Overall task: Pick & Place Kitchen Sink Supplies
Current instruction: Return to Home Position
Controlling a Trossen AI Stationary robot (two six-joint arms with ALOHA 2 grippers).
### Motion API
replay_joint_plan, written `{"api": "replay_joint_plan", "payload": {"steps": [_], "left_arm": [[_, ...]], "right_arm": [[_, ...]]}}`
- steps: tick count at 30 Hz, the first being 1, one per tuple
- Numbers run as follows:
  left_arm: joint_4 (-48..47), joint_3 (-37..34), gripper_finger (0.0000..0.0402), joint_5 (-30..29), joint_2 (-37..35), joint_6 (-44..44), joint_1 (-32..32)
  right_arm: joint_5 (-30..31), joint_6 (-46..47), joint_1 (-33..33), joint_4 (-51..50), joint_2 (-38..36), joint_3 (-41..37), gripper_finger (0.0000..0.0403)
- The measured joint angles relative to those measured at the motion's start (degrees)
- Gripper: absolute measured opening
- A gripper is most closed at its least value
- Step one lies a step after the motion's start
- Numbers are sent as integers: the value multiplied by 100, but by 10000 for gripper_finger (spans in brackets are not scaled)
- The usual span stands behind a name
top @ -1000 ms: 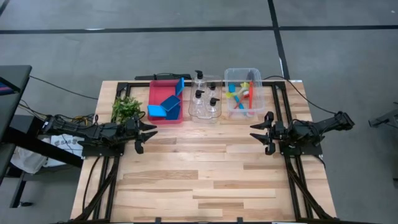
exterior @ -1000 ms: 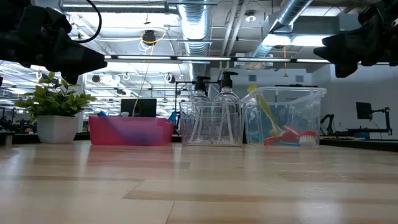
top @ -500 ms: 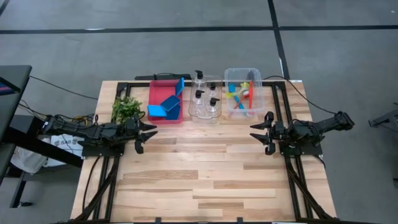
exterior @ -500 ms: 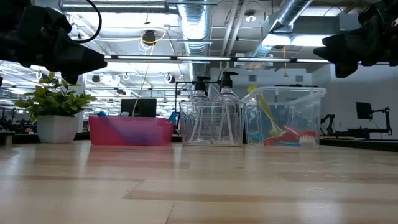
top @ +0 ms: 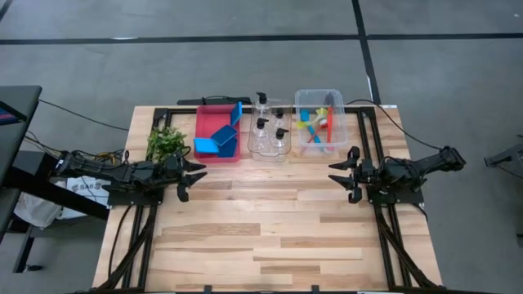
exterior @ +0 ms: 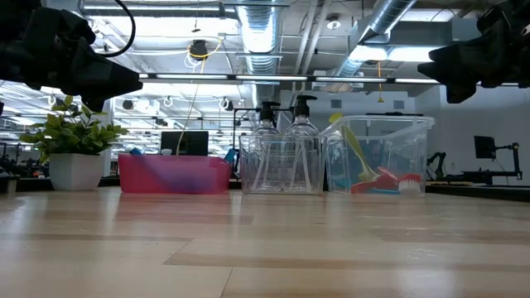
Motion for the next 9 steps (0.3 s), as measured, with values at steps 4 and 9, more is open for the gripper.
{"api": "replay_joint_plan", "payload": {"steps": [4, 9], "left_arm": [[0, 0, 126, 0, 1, 0, 0], [0, 0, 126, 0, 0, 0, 1]], "right_arm": [[0, -2, -1, 0, -1, 0, 163], [1, -1, 1, 0, 1, 0, 162]]}}
